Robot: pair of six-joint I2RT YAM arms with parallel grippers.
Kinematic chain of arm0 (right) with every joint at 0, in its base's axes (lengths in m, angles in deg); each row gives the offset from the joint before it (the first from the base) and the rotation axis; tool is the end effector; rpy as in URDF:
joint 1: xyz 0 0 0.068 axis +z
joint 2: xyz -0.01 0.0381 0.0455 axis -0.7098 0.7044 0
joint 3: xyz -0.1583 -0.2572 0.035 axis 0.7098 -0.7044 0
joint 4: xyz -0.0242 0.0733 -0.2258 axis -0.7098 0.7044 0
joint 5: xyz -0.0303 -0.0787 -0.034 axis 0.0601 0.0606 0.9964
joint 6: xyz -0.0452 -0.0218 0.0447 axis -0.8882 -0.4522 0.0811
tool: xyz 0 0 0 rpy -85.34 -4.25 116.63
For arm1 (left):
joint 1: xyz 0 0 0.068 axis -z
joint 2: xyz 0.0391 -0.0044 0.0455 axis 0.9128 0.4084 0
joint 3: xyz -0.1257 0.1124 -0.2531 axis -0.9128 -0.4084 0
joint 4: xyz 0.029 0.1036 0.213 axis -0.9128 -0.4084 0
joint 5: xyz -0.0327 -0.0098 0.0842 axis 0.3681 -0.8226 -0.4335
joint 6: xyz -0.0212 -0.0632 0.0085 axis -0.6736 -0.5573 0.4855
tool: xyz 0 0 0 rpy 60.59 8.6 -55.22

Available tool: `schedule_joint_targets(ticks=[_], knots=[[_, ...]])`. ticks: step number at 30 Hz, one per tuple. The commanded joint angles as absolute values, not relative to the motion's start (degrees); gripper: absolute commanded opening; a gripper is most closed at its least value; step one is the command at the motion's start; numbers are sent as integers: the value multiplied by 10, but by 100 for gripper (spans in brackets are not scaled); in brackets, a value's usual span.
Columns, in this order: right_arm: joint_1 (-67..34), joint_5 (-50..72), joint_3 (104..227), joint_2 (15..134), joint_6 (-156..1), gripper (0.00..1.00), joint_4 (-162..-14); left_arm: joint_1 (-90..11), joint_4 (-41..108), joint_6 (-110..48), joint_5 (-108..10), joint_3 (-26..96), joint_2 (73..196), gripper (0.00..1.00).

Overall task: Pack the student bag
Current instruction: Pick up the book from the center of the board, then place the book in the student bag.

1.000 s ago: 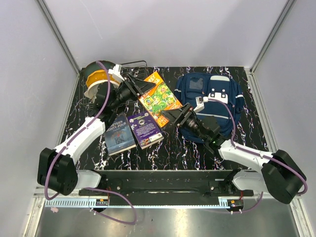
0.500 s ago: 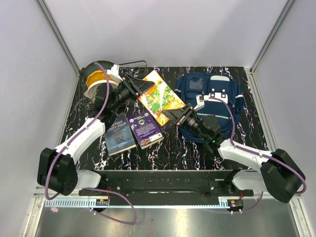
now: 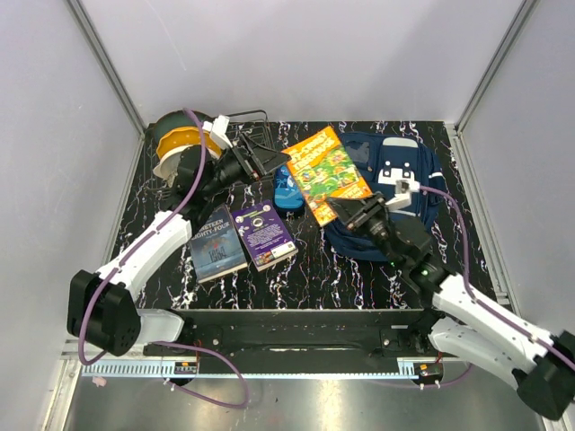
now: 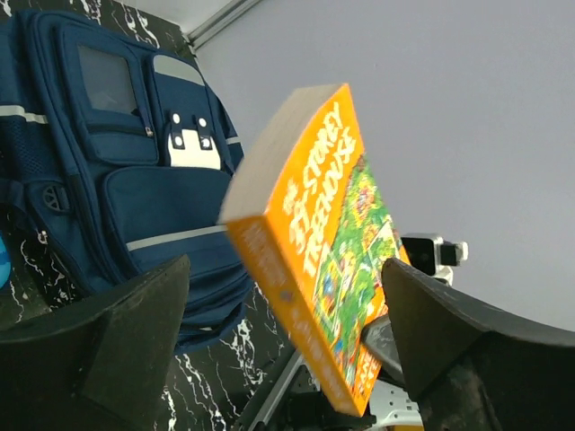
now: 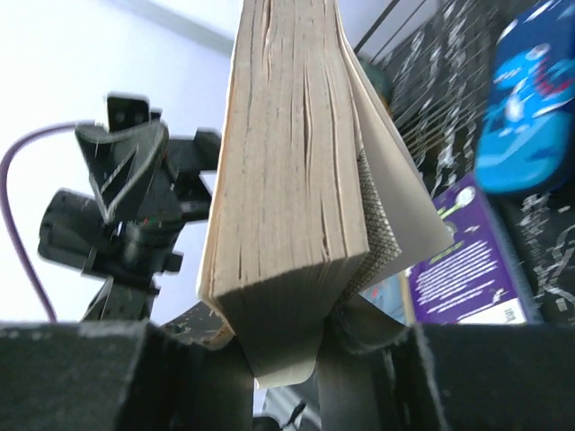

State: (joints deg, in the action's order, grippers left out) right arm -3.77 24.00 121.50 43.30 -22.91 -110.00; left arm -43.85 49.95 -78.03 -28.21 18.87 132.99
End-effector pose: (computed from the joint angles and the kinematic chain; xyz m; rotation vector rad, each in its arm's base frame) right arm 0.1425 0.1186 0.3360 0.3768 1.6316 1.3308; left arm 0.2579 -0.1326 0.3874 -0.1063 1.7759 -1.4543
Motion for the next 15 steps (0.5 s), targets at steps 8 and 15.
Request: schedule_joint_targets(ticks=[8, 15], knots=[[-45, 613, 1300, 163, -196, 0, -566, -371, 255, -541, -320, 353, 1352, 99], [-45, 756, 1398, 48, -14, 0, -221, -235, 131, -390, -409, 410, 1438, 99]])
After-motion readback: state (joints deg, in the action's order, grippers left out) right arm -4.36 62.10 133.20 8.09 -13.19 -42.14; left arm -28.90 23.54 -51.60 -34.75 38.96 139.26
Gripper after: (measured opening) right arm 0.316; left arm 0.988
